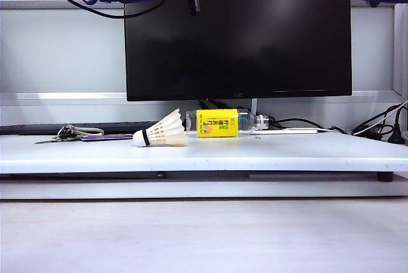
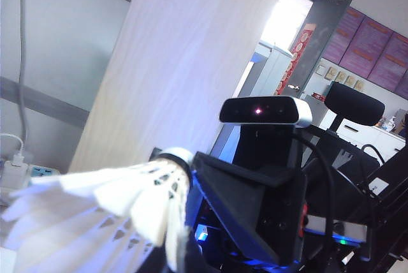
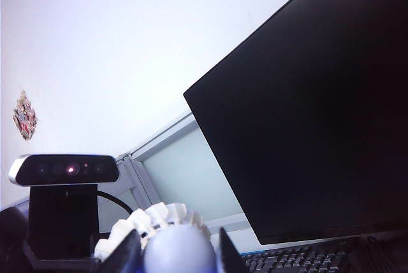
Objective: Stack the badminton balls on the table vertically.
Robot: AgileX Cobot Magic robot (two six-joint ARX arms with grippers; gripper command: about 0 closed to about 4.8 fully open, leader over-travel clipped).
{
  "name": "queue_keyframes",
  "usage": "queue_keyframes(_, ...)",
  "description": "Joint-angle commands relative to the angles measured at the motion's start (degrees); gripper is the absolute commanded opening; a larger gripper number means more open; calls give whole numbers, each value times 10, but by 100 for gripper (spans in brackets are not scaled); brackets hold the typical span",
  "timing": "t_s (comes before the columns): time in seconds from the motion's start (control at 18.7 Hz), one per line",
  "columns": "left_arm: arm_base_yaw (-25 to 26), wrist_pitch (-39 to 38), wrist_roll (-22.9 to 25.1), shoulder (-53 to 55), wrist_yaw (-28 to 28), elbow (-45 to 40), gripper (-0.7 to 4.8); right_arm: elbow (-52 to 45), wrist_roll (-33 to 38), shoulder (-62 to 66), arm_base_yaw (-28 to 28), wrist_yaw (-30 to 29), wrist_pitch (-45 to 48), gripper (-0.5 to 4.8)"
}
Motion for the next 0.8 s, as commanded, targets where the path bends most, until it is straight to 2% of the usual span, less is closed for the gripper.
queue_keyframes(0.05,-1,8,0,-3,4,2,26,3,-2,0,1,2,8,155)
queue_keyframes(0.32,-1,8,0,-3,4,2,26,3,-2,0,1,2,7,142)
queue_keyframes(0.43,-1,8,0,-3,4,2,26,3,-2,0,1,2,7,115)
queue_keyframes(0.7,-1,8,0,-3,5,2,30,3,-2,0,1,2,6,115)
queue_keyframes(0.8,-1,8,0,-3,9,2,133,3,-2,0,1,2,6,112)
